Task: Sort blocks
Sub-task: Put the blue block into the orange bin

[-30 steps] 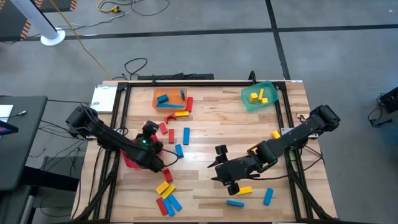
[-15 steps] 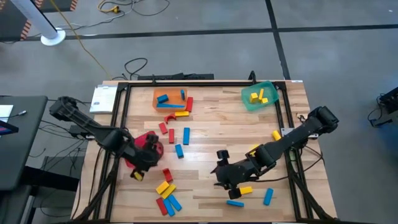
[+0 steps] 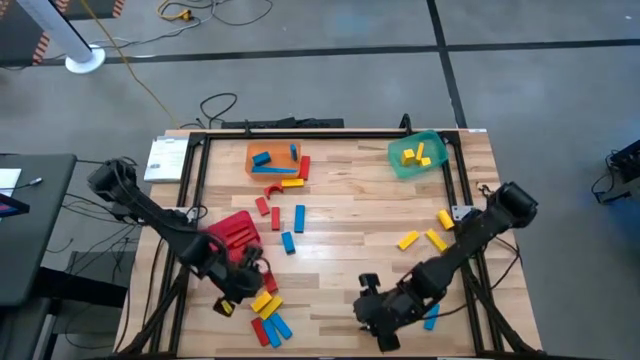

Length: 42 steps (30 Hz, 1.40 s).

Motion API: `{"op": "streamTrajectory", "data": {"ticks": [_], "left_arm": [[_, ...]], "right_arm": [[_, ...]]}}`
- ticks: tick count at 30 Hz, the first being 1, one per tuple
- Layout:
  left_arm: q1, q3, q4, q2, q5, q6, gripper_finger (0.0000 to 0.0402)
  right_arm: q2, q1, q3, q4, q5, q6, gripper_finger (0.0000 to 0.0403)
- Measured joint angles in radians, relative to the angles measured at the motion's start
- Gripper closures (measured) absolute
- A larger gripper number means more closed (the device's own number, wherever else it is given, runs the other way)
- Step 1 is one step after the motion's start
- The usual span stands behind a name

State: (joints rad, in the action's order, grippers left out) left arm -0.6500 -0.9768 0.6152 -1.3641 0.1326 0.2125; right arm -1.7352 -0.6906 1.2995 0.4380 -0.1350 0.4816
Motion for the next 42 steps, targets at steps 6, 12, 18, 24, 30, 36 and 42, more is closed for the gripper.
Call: {"op": "streamTrajectory", "data": {"ticks": [6,12,18,24,30,36,42], "left_arm": [[-0.049,0.000,-0.083,-0.110,-0.007,0.063,0.0217],[-0.064,0.000,-0.074,-0.175,-0.009,0.192,0.0217],[-0.088,0.000,-0.082,-0.194,-0.011,0.294,0.0217],[-0.090,0.000,-0.193,-0.193,-0.009,0.277,0.0217],[-0.090,0.000,-0.293,-0.193,0.087,0.167,0.0217],[-0.080,0.000,-0.348,-0.193,0.115,0.095,0.0217],[-0.043,0.000,-0.392,-0.193,0.118,0.043,0.0217]], "right_arm": [[-0.006,-0.062,0.000,0.002,-0.049,0.065,0.0180],[-0.006,-0.082,0.000,-0.001,-0.083,0.102,0.0180],[-0.006,-0.099,0.000,0.009,-0.098,0.134,0.0180],[-0.014,-0.127,-0.008,0.087,-0.098,0.263,0.0180],[-0.103,-0.172,-0.013,0.126,-0.072,0.341,0.0180],[-0.172,-0.208,-0.013,0.214,-0.070,0.443,0.0180],[-0.233,-0.213,-0.012,0.191,-0.062,0.449,0.0180]]}}
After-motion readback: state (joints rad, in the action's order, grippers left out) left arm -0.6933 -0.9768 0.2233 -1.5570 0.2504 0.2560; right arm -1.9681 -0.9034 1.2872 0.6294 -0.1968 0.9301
